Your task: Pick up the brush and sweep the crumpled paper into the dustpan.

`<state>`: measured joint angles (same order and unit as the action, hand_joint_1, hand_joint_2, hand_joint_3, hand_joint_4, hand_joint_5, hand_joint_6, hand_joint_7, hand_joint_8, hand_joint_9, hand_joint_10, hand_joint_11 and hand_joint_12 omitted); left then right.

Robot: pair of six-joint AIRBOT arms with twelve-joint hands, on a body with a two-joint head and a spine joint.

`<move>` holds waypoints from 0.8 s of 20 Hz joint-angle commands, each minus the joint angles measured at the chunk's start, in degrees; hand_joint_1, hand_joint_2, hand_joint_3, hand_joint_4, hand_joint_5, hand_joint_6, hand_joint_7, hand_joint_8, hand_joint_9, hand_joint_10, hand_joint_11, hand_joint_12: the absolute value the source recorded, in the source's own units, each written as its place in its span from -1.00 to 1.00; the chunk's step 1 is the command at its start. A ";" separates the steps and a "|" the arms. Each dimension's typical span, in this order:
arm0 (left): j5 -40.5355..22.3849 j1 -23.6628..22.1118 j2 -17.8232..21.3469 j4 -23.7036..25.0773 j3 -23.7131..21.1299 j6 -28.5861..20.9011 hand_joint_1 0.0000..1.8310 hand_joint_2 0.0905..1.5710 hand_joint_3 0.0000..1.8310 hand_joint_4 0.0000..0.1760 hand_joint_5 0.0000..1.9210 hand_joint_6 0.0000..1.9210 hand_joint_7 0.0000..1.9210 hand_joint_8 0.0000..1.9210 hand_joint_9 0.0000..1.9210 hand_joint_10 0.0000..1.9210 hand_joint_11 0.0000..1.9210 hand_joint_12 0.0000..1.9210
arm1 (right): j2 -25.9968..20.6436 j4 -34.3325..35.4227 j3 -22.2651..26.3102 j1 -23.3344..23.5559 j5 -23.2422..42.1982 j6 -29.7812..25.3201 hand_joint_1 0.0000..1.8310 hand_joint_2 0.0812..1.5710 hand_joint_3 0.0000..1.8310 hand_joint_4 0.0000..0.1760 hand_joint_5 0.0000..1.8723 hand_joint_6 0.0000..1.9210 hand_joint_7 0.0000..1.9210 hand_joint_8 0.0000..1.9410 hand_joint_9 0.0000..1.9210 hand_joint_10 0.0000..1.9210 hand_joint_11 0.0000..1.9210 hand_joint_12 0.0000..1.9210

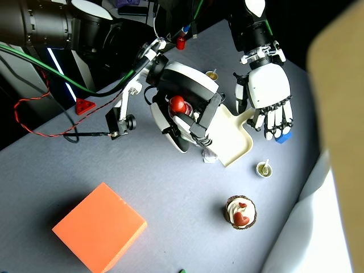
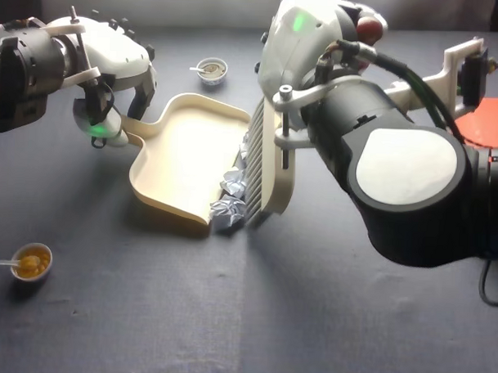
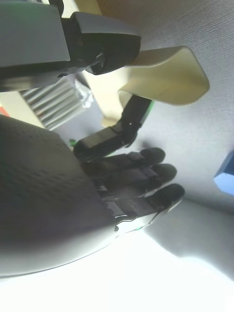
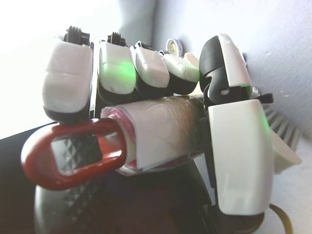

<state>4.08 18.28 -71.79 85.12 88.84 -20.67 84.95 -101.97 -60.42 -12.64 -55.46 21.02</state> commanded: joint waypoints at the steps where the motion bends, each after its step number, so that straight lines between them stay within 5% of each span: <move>1: 1.05 -0.09 0.85 0.73 0.11 0.25 0.17 0.40 -1.00 -0.81 0.00 0.05 -0.57 -0.99 -0.69 -1.00 -0.98 -0.43 | -0.33 -5.11 -0.23 1.01 -3.29 1.19 -0.15 0.90 -1.00 -0.73 0.16 1.00 0.33 1.00 0.46 1.00 0.64 1.00; 2: 1.05 -0.05 0.86 0.73 0.13 0.25 0.16 0.40 -1.00 -0.48 0.00 0.06 -0.57 -0.99 -0.68 -1.00 -0.95 -0.41 | -0.33 -4.99 -0.70 1.00 -3.29 1.27 -0.15 0.89 -1.00 -0.74 0.17 1.00 0.32 1.00 0.45 1.00 0.63 1.00; 3: 1.05 -0.01 0.87 0.73 0.14 0.25 0.16 0.42 -1.00 -0.88 -0.03 0.09 -0.60 -1.00 -0.71 -1.00 -0.99 -0.43 | -0.32 -4.49 -1.34 0.94 -3.30 1.27 -0.13 0.89 -1.00 -0.74 0.17 1.00 0.33 1.00 0.46 1.00 0.64 1.00; 4: 1.05 -0.01 0.87 0.73 0.15 0.25 0.18 0.41 -1.00 -1.00 -0.02 0.08 -0.59 -1.00 -0.70 -1.00 -0.99 -0.42 | -0.15 -4.08 -1.75 0.87 -3.33 1.29 -0.14 0.89 -1.00 -0.75 0.17 1.00 0.34 1.00 0.46 1.00 0.64 1.00; 6: 1.05 -0.02 0.87 0.73 0.16 0.25 0.18 0.40 -1.00 -1.00 0.00 0.05 -0.58 -1.00 -0.69 -1.00 -0.98 -0.40 | 0.39 -3.27 -2.80 0.82 -3.49 1.44 -0.14 0.89 -1.00 -0.76 0.18 1.00 0.34 1.00 0.47 1.00 0.65 1.00; 8: 1.05 -0.03 0.87 0.66 0.14 0.25 0.16 0.41 -1.00 -0.78 -0.01 0.08 -0.57 -1.00 -0.66 -0.99 -0.94 -0.39 | 0.46 -3.27 -2.94 1.11 -3.54 1.69 -0.12 0.89 -1.00 -0.76 0.18 1.00 0.34 1.00 0.47 1.00 0.65 1.00; 14: 1.06 -0.07 0.90 0.56 0.16 0.24 0.18 0.41 -1.00 -1.00 -0.01 0.06 -0.59 -1.00 -0.68 -1.00 -0.96 -0.40 | 0.45 2.45 -2.01 3.50 -4.22 4.69 -0.14 0.90 -1.00 -0.78 0.19 1.00 0.34 1.00 0.47 1.00 0.65 1.00; 16: 1.08 -0.14 0.90 0.56 0.17 0.24 0.17 0.40 -1.00 -0.87 0.00 0.05 -0.58 -1.00 -0.68 -1.00 -0.94 -0.40 | 0.45 5.03 -1.74 4.43 -4.64 5.91 -0.15 0.90 -1.00 -0.78 0.19 1.00 0.35 1.00 0.48 1.00 0.65 1.00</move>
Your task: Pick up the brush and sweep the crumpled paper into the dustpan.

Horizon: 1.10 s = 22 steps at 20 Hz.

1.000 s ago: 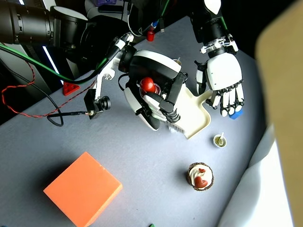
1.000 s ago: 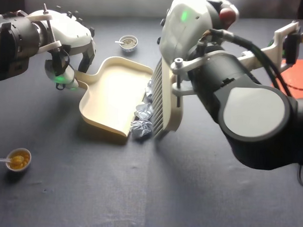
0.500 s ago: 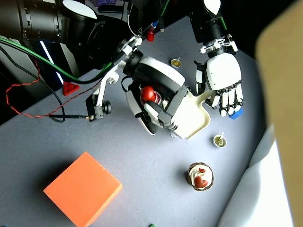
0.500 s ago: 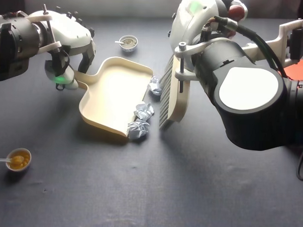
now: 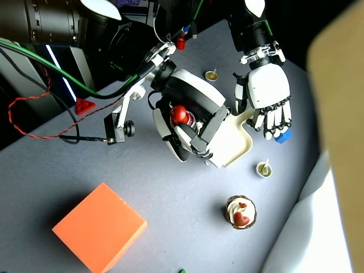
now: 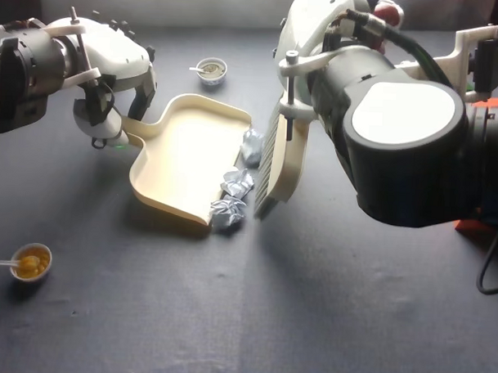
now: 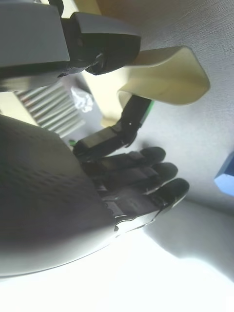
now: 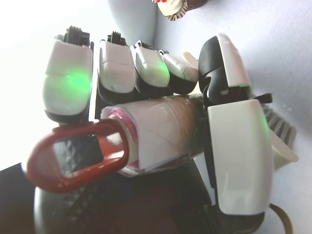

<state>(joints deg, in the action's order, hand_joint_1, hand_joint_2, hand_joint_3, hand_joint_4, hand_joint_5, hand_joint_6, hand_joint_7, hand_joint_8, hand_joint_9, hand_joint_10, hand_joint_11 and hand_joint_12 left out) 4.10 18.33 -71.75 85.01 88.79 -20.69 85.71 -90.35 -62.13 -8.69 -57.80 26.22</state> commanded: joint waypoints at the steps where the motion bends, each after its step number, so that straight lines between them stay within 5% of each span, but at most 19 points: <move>1: 1.06 -0.21 0.85 0.67 0.20 0.26 0.17 0.40 -1.00 -0.85 0.00 0.06 -0.58 -1.00 -0.68 -1.00 -0.94 -0.40 | -0.33 -4.53 0.23 1.26 -2.57 1.66 -0.15 0.91 -1.00 -0.78 0.17 1.00 0.35 1.00 0.47 1.00 0.65 1.00; 2: 1.07 -0.22 0.85 0.67 0.20 0.26 0.16 0.41 -1.00 -0.62 -0.01 0.07 -0.58 -1.00 -0.69 -1.00 -0.96 -0.41 | -0.35 -3.85 0.31 1.60 -2.57 1.79 -0.14 0.90 -1.00 -0.79 0.18 1.00 0.35 1.00 0.48 1.00 0.65 1.00; 3: 1.07 -0.22 0.85 0.67 0.20 0.26 0.16 0.41 -1.00 -0.61 -0.01 0.07 -0.57 -1.00 -0.70 -1.00 -0.96 -0.41 | -0.36 -3.43 0.34 1.91 -2.57 2.28 -0.16 0.90 -1.00 -0.79 0.18 1.00 0.35 1.00 0.48 1.00 0.65 1.00; 5: 1.08 -0.22 0.85 0.66 0.22 0.26 0.16 0.41 -1.00 -0.66 -0.01 0.07 -0.58 -1.00 -0.70 -1.00 -0.99 -0.43 | -0.38 -2.23 0.47 2.25 -2.81 3.74 -0.15 0.90 -1.00 -0.79 0.18 1.00 0.35 1.00 0.49 1.00 0.66 1.00; 7: 1.08 -0.22 0.86 0.66 0.22 0.26 0.17 0.42 -1.00 -1.00 -0.02 0.09 -0.60 -1.00 -0.73 -0.99 -1.00 -0.49 | -0.64 -1.07 1.05 2.43 -3.00 4.84 -0.15 0.90 -1.00 -0.79 0.17 1.00 0.34 1.00 0.47 1.00 0.65 1.00; 10: 1.07 -0.20 0.86 0.63 0.15 0.26 0.17 0.42 -1.00 -1.00 -0.02 0.09 -0.60 -1.00 -0.69 -0.99 -0.94 -0.46 | -1.02 2.20 2.28 2.49 -3.29 5.97 -0.18 0.91 -1.00 -0.82 0.15 1.00 0.32 1.00 0.45 1.00 0.63 1.00; 12: 1.07 -0.20 0.86 0.62 0.14 0.26 0.16 0.41 -1.00 -0.74 -0.01 0.08 -0.57 -0.99 -0.70 -1.00 -0.95 -0.46 | -0.71 3.26 1.63 2.27 -3.31 5.86 -0.21 0.92 -1.00 -0.83 0.17 1.00 0.33 1.00 0.46 1.00 0.63 1.00; 15: 1.13 -0.20 0.85 0.55 0.11 0.26 0.17 0.41 -1.00 -1.00 -0.02 0.08 -0.58 -1.00 -0.70 -1.00 -0.97 -0.46 | 0.44 2.51 -0.36 0.92 -2.79 4.48 -0.19 0.91 -1.00 -0.87 0.17 1.00 0.33 1.00 0.47 1.00 0.65 1.00; 16: 1.15 -0.20 0.85 0.55 0.09 0.26 0.17 0.39 -1.00 -0.75 0.02 0.02 -0.55 -0.99 -0.67 -0.99 -0.93 -0.44 | 0.79 1.67 -0.87 0.51 -2.62 3.95 -0.17 0.90 -1.00 -0.88 0.16 1.00 0.33 1.00 0.47 1.00 0.64 1.00; 18: 1.18 -0.20 0.85 0.55 0.05 0.26 0.18 0.40 -1.00 -1.00 0.00 0.05 -0.57 -1.00 -0.67 -1.00 -0.94 -0.43 | 1.67 -0.42 -2.02 -0.34 -1.75 2.19 -0.20 0.91 -1.00 -0.91 0.15 1.00 0.31 1.00 0.45 1.00 0.62 1.00; 22: 1.48 -0.10 0.80 0.54 -0.07 0.26 0.18 0.40 -1.00 -1.00 0.00 0.05 -0.58 -1.00 -0.69 -1.00 -0.95 -0.43 | 3.68 -2.94 -4.29 -0.94 -0.68 -0.30 -0.21 0.91 -1.00 -0.92 0.16 1.00 0.31 1.00 0.44 1.00 0.61 1.00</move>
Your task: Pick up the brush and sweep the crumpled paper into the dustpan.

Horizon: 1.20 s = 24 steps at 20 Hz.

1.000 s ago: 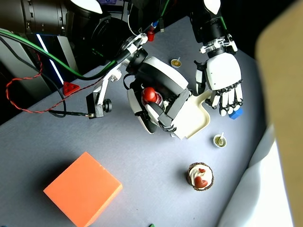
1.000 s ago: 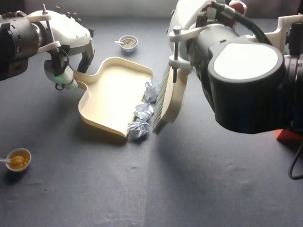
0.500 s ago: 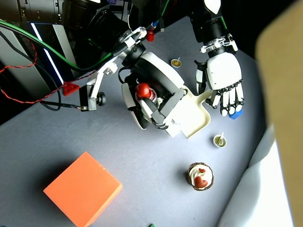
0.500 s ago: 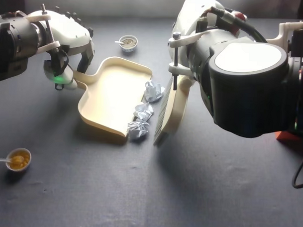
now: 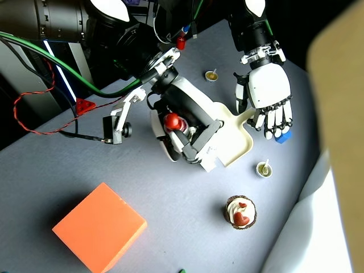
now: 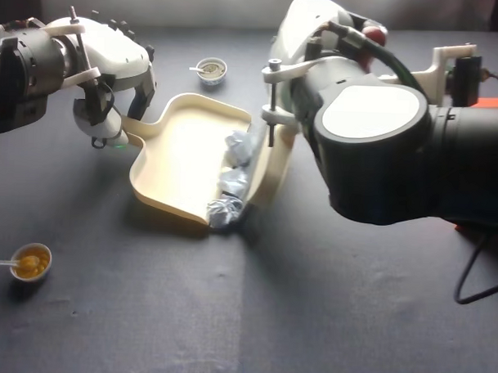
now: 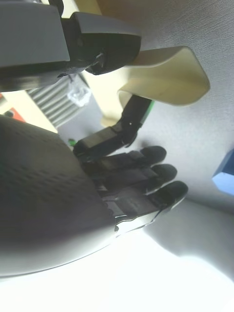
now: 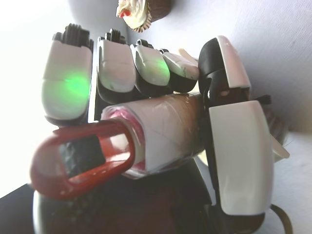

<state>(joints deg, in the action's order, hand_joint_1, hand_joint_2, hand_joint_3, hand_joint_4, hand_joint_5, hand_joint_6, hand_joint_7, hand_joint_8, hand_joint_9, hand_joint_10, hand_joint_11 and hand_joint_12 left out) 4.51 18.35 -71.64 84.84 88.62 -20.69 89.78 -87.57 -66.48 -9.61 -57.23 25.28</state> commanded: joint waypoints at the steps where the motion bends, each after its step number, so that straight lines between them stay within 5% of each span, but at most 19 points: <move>1: 1.08 -0.11 0.68 0.72 0.10 0.26 0.18 0.40 -1.00 -1.00 0.00 0.06 -0.58 -1.00 -0.71 -1.00 -0.97 -0.44 | -0.10 -6.38 -0.37 -0.09 -0.77 0.11 -0.23 0.92 -1.00 -0.93 0.16 1.00 0.31 1.00 0.44 1.00 0.61 1.00; 5: 1.20 -0.10 0.64 0.70 0.14 0.26 0.17 0.42 -1.00 -0.98 -0.03 0.10 -0.59 -1.00 -0.73 -0.99 -0.97 -0.46 | 0.56 -8.34 -1.51 -0.19 1.09 -2.27 -0.25 0.92 -1.00 -0.95 0.15 1.00 0.32 1.00 0.46 1.00 0.63 1.00; 6: 1.21 -0.10 0.64 0.70 0.14 0.26 0.14 0.43 -1.00 -0.66 -0.05 0.13 -0.61 -1.00 -0.70 -0.99 -0.97 -0.46 | 0.70 -9.44 -1.75 -0.33 1.41 -3.22 -0.24 0.92 -1.00 -0.97 0.16 1.00 0.32 1.00 0.46 1.00 0.63 1.00; 7: 1.21 -0.10 0.64 0.70 0.12 0.26 0.15 0.43 -1.00 -0.67 -0.04 0.12 -0.60 -1.00 -0.70 -0.99 -0.97 -0.46 | 0.80 -10.47 -1.90 -0.47 1.86 -4.23 -0.27 0.93 -1.00 -0.98 0.18 1.00 0.33 1.00 0.46 1.00 0.64 1.00; 8: 1.21 -0.10 0.64 0.70 0.09 0.26 0.16 0.43 -1.00 -1.00 -0.04 0.11 -0.60 -1.00 -0.70 -1.00 -0.99 -0.47 | 0.88 -11.17 -1.98 -0.58 2.10 -5.33 -0.25 0.93 -1.00 -0.99 0.17 1.00 0.33 1.00 0.46 1.00 0.64 1.00; 17: 1.28 -0.11 0.58 0.70 0.07 0.26 0.18 0.41 -1.00 -1.00 -0.01 0.07 -0.59 -1.00 -0.71 -1.00 -0.96 -0.49 | 1.98 -16.94 -2.88 -2.59 3.45 -13.19 -0.23 0.92 -1.00 -1.00 0.15 1.00 0.31 1.00 0.43 1.00 0.62 1.00; 20: 1.28 -0.11 0.58 0.70 0.11 0.26 0.16 0.42 -1.00 -0.85 -0.03 0.10 -0.58 -0.99 -0.71 -1.00 -0.98 -0.49 | 1.98 -19.96 -3.35 -2.92 4.22 -16.41 -0.22 0.92 -1.00 -1.00 0.18 1.00 0.33 1.00 0.46 1.00 0.64 1.00; 21: 1.29 -0.11 0.58 0.69 0.12 0.25 0.15 0.42 -1.00 -0.62 -0.03 0.10 -0.57 -0.99 -0.70 -0.99 -0.95 -0.47 | 1.96 -20.52 -3.47 -2.99 4.34 -17.02 -0.23 0.91 -1.00 -1.00 0.18 1.00 0.34 1.00 0.47 1.00 0.64 1.00; 22: 1.29 -0.12 0.58 0.66 0.12 0.25 0.16 0.42 -1.00 -0.87 -0.02 0.09 -0.56 -1.00 -0.69 -0.99 -0.97 -0.48 | 1.94 -21.13 -3.57 -3.06 4.36 -17.74 -0.24 0.92 -1.00 -1.00 0.18 1.00 0.35 1.00 0.47 1.00 0.64 1.00; 24: 1.30 -0.12 0.58 0.56 0.14 0.25 0.17 0.42 -1.00 -0.99 -0.03 0.10 -0.58 -1.00 -0.71 -1.00 -0.98 -0.47 | 1.87 -22.16 -3.63 -3.22 4.52 -18.48 -0.25 0.93 -1.00 -1.00 0.18 1.00 0.34 1.00 0.47 1.00 0.64 1.00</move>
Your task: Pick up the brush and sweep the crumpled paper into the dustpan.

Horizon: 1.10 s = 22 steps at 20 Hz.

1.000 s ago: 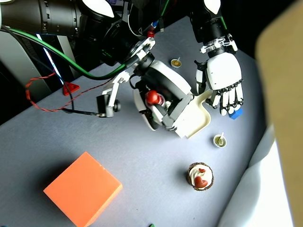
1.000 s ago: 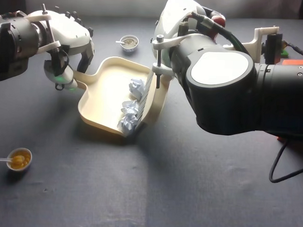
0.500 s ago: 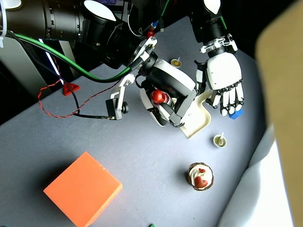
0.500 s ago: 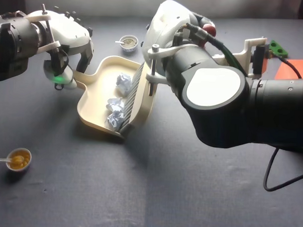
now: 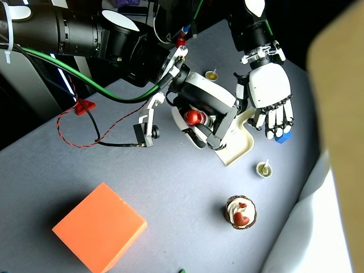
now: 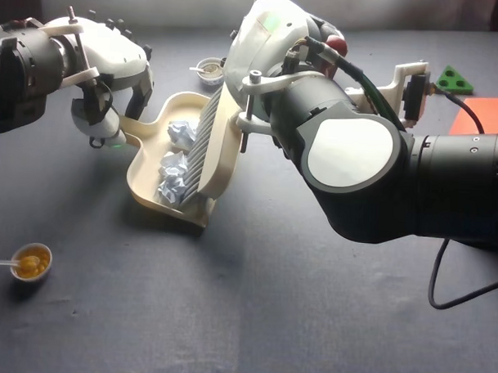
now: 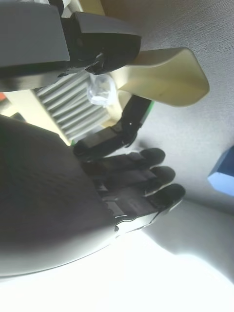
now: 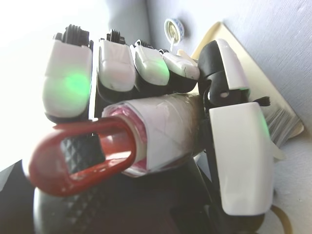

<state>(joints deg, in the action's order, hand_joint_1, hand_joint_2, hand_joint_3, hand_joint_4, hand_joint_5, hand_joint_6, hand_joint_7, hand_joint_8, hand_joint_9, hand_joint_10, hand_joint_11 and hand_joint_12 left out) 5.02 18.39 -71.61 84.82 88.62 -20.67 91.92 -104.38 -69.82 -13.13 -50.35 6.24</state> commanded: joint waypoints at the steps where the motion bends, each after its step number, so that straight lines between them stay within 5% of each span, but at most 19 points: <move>1: 0.81 -0.18 0.56 0.58 0.14 0.23 0.16 0.42 -1.00 -0.98 -0.03 0.10 -0.58 -1.00 -0.70 -1.00 -0.99 -0.47 | -0.31 -5.49 -0.29 0.29 -2.36 0.31 -0.25 0.92 -1.00 -1.00 0.18 1.00 0.34 1.00 0.47 1.00 0.64 1.00; 5: 0.80 -0.16 0.59 0.58 0.12 0.23 0.16 0.43 -1.00 -0.86 -0.03 0.11 -0.58 -1.00 -0.70 -1.00 -0.99 -0.46 | -0.61 -8.08 0.02 -0.06 -3.16 -2.38 -0.25 0.93 -1.00 -1.00 0.18 1.00 0.34 1.00 0.47 1.00 0.65 1.00; 6: 0.80 -0.16 0.59 0.58 0.13 0.23 0.17 0.43 -1.00 -1.00 -0.04 0.11 -0.60 -1.00 -0.71 -1.00 -1.00 -0.47 | -0.62 -8.41 0.03 -0.12 -3.41 -2.72 -0.25 0.93 -1.00 -1.00 0.17 1.00 0.33 1.00 0.45 1.00 0.63 1.00; 10: 0.82 -0.17 0.59 0.43 0.05 0.23 0.15 0.44 -1.00 -0.72 -0.05 0.13 -0.61 -1.00 -0.70 -1.00 -0.98 -0.45 | -1.24 -10.28 0.53 -0.23 -3.79 -3.75 -0.23 0.92 -1.00 -1.00 0.17 1.00 0.32 1.00 0.44 1.00 0.63 1.00; 12: 0.89 -0.17 0.60 0.37 -0.09 0.23 0.17 0.43 -1.00 -1.00 -0.05 0.13 -0.60 -1.00 -0.72 -1.00 -1.00 -0.47 | -2.74 -10.43 2.27 -0.13 -3.88 -3.43 -0.25 0.91 -1.00 -1.00 0.17 1.00 0.33 1.00 0.45 1.00 0.63 1.00; 19: 1.23 0.03 0.58 0.11 -0.26 0.22 0.17 0.43 -1.00 -1.00 -0.04 0.11 -0.59 -1.00 -0.71 -0.99 -0.97 -0.46 | -7.21 -10.51 8.31 1.10 -4.64 1.14 -0.23 0.92 -1.00 -1.00 0.17 1.00 0.34 1.00 0.46 1.00 0.64 1.00; 21: 1.25 0.02 0.56 0.11 -0.26 0.22 0.16 0.42 -1.00 -0.84 -0.03 0.10 -0.60 -1.00 -0.71 -1.00 -0.99 -0.39 | -8.07 -7.93 8.95 1.65 -5.65 3.20 -0.25 0.92 -1.00 -1.00 0.17 1.00 0.32 1.00 0.45 1.00 0.63 1.00; 22: 1.26 0.02 0.56 0.07 -0.26 0.22 0.18 0.42 -1.00 -1.00 -0.03 0.10 -0.61 -1.00 -0.73 -0.99 -1.00 -0.45 | -8.43 -6.59 9.20 1.77 -6.19 4.43 -0.25 0.92 -1.00 -1.00 0.16 1.00 0.32 1.00 0.45 1.00 0.63 1.00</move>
<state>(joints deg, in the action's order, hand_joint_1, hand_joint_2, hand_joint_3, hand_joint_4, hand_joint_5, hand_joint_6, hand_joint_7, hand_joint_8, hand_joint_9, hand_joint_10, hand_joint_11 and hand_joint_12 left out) 5.30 18.46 -71.64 84.12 88.38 -20.67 83.77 -106.00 -60.80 -12.29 -53.15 9.78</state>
